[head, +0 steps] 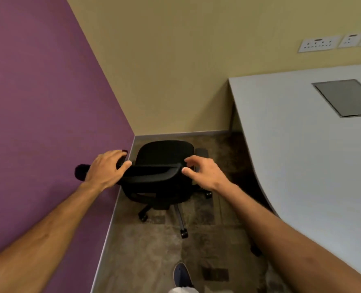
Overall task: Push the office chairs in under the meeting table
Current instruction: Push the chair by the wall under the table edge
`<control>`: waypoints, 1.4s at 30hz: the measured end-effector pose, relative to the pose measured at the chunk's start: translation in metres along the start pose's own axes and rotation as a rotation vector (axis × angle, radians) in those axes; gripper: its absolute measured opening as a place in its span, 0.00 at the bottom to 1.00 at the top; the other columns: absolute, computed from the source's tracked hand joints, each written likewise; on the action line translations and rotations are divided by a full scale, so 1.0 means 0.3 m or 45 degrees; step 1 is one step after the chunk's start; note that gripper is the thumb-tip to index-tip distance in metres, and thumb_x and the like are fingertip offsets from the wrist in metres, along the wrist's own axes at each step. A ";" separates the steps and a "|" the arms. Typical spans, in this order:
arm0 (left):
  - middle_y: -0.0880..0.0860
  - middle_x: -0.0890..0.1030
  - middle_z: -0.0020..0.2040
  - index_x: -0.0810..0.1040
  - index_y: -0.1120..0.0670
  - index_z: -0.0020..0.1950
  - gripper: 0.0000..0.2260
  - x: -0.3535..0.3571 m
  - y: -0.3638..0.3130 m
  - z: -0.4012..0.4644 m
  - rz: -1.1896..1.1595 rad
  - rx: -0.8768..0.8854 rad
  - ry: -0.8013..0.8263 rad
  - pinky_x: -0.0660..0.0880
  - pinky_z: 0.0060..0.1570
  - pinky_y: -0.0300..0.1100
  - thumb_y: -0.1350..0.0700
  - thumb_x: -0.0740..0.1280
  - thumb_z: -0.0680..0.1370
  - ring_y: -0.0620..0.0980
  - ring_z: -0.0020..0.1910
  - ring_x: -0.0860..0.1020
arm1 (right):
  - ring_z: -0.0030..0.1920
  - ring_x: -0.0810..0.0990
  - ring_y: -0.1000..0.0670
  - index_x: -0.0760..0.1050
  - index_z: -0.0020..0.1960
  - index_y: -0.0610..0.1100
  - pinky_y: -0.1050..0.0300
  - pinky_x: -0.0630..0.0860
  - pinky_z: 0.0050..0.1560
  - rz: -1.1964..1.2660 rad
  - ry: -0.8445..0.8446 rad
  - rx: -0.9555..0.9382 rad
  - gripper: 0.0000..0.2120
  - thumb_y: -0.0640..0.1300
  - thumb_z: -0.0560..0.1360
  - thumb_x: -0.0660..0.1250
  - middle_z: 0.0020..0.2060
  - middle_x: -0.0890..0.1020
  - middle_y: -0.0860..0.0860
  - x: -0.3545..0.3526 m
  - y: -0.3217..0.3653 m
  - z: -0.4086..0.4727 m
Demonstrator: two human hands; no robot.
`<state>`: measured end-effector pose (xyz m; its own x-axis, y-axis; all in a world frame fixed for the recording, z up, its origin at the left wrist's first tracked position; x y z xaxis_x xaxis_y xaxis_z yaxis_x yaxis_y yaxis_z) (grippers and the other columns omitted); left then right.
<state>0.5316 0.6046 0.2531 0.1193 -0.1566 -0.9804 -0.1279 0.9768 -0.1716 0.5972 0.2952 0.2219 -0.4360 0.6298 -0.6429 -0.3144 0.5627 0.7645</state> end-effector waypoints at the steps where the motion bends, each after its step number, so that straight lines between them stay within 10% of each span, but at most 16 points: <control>1: 0.56 0.77 0.70 0.77 0.55 0.71 0.33 0.019 0.103 0.011 0.030 -0.025 0.075 0.68 0.67 0.58 0.34 0.55 0.78 0.57 0.70 0.73 | 0.61 0.80 0.50 0.75 0.68 0.51 0.50 0.77 0.62 -0.018 0.032 -0.005 0.25 0.62 0.76 0.66 0.60 0.83 0.52 0.074 0.049 0.079; 8: 0.50 0.69 0.78 0.68 0.45 0.78 0.34 0.208 0.464 -0.004 0.021 -0.152 0.239 0.49 0.74 0.66 0.31 0.46 0.78 0.55 0.79 0.61 | 0.70 0.72 0.43 0.69 0.73 0.50 0.40 0.72 0.66 -0.333 0.243 0.035 0.32 0.67 0.77 0.58 0.70 0.76 0.48 0.430 0.155 0.401; 17: 0.54 0.84 0.61 0.83 0.51 0.64 0.36 0.209 0.433 0.093 -0.041 0.005 -0.005 0.59 0.68 0.67 0.31 0.44 0.81 0.59 0.66 0.78 | 0.41 0.78 0.46 0.82 0.52 0.48 0.49 0.70 0.40 -0.654 0.288 0.219 0.41 0.78 0.72 0.46 0.37 0.76 0.50 0.457 0.028 0.489; 42: 0.51 0.79 0.68 0.77 0.51 0.71 0.27 0.366 0.189 1.089 -0.052 0.702 0.268 0.58 0.73 0.60 0.39 0.54 0.80 0.53 0.70 0.74 | 0.49 0.82 0.40 0.80 0.49 0.43 0.48 0.69 0.42 -0.700 -0.054 0.500 0.35 0.70 0.79 0.47 0.47 0.84 0.43 0.121 -0.185 0.841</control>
<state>0.8592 0.6905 0.1674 -0.0919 -0.1662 -0.9818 0.4103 0.8921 -0.1894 0.8117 0.4218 0.1442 -0.2643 0.2124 -0.9408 -0.1479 0.9550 0.2571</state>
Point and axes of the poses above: each hand's wrist, its own z-axis towards the middle knuckle, its own x-axis out of the palm, y = z × x, the point moved 10 cm from there along z, towards the middle knuckle
